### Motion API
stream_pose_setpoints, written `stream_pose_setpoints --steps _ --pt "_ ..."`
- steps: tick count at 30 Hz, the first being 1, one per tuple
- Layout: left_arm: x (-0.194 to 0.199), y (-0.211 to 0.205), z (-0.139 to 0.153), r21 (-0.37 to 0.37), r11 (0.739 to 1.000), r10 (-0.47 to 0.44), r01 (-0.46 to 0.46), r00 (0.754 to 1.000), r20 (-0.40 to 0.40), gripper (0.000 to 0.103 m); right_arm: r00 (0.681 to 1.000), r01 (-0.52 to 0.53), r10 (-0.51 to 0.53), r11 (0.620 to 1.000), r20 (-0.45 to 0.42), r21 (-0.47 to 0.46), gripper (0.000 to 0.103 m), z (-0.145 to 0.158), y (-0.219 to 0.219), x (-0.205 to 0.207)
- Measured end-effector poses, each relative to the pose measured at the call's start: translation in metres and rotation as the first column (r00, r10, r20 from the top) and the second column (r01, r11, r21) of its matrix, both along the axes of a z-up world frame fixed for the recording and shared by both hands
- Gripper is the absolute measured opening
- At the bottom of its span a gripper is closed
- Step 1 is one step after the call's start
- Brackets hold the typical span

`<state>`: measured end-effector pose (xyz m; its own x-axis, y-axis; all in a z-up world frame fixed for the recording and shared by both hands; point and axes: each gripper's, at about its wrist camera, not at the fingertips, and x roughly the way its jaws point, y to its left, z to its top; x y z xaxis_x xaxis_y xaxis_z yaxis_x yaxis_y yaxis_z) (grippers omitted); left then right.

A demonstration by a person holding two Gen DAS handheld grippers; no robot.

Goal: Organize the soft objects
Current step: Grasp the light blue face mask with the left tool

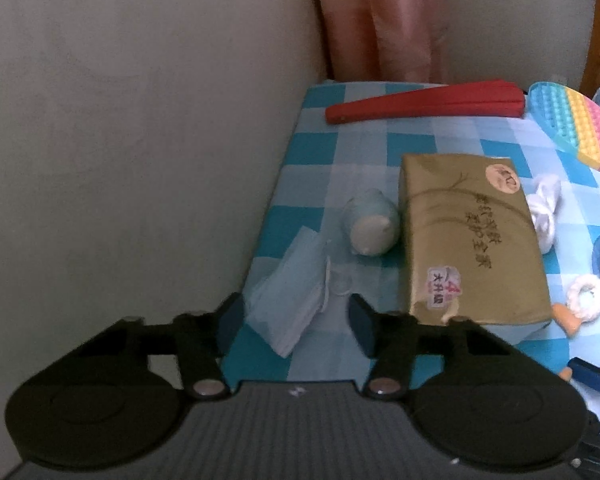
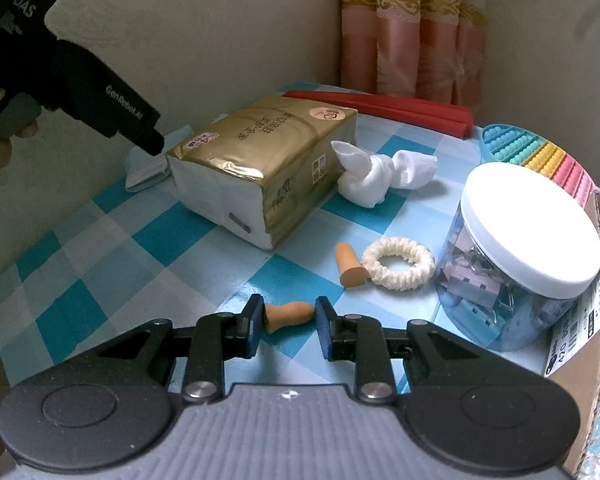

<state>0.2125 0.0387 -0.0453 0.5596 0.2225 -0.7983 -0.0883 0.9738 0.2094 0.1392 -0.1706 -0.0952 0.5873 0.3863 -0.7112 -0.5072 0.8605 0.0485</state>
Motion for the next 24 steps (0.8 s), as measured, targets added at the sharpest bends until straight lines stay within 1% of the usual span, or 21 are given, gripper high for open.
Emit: stream_pose_setpoints --steps 2,5,8,12,15,17,21,24 --pt "-0.001 0.000 -0.003 0.013 1.000 -0.016 0.016 1.000 -0.007 0.052 1.000 0.001 -0.001 1.000 0.000 0.001 0.032 0.000 0.000 0.000" --pt "-0.004 0.001 -0.009 0.006 1.000 -0.023 0.023 1.000 -0.020 0.052 1.000 0.000 0.000 1.000 0.000 -0.001 0.032 0.000 0.000 0.000" --pt "-0.003 0.003 -0.018 0.020 1.000 -0.012 0.012 0.999 -0.033 0.052 1.000 -0.001 0.001 1.000 0.001 -0.004 0.032 0.000 0.001 0.001" --pt "0.000 0.004 -0.027 0.033 0.999 0.003 -0.002 1.000 -0.018 0.052 1.000 -0.001 0.001 1.000 0.001 -0.008 0.032 0.000 0.003 0.001" --pt "0.003 0.004 -0.031 0.057 0.998 0.011 -0.011 1.000 -0.002 0.052 1.000 0.000 0.000 1.000 0.000 -0.009 0.032 0.000 0.003 0.001" --pt "0.004 0.004 -0.033 0.059 0.998 0.005 -0.006 1.000 0.007 0.052 1.000 0.000 0.000 1.000 0.000 -0.009 0.032 0.000 0.003 0.001" --pt "0.009 0.003 -0.040 0.086 0.996 0.007 -0.008 1.000 0.008 0.052 1.000 0.002 -0.002 1.000 -0.002 -0.010 0.032 -0.001 0.004 0.001" --pt "0.012 0.005 -0.042 0.078 0.997 0.017 -0.018 1.000 0.006 0.052 1.000 0.002 -0.002 1.000 -0.001 -0.012 0.032 -0.001 0.004 0.001"
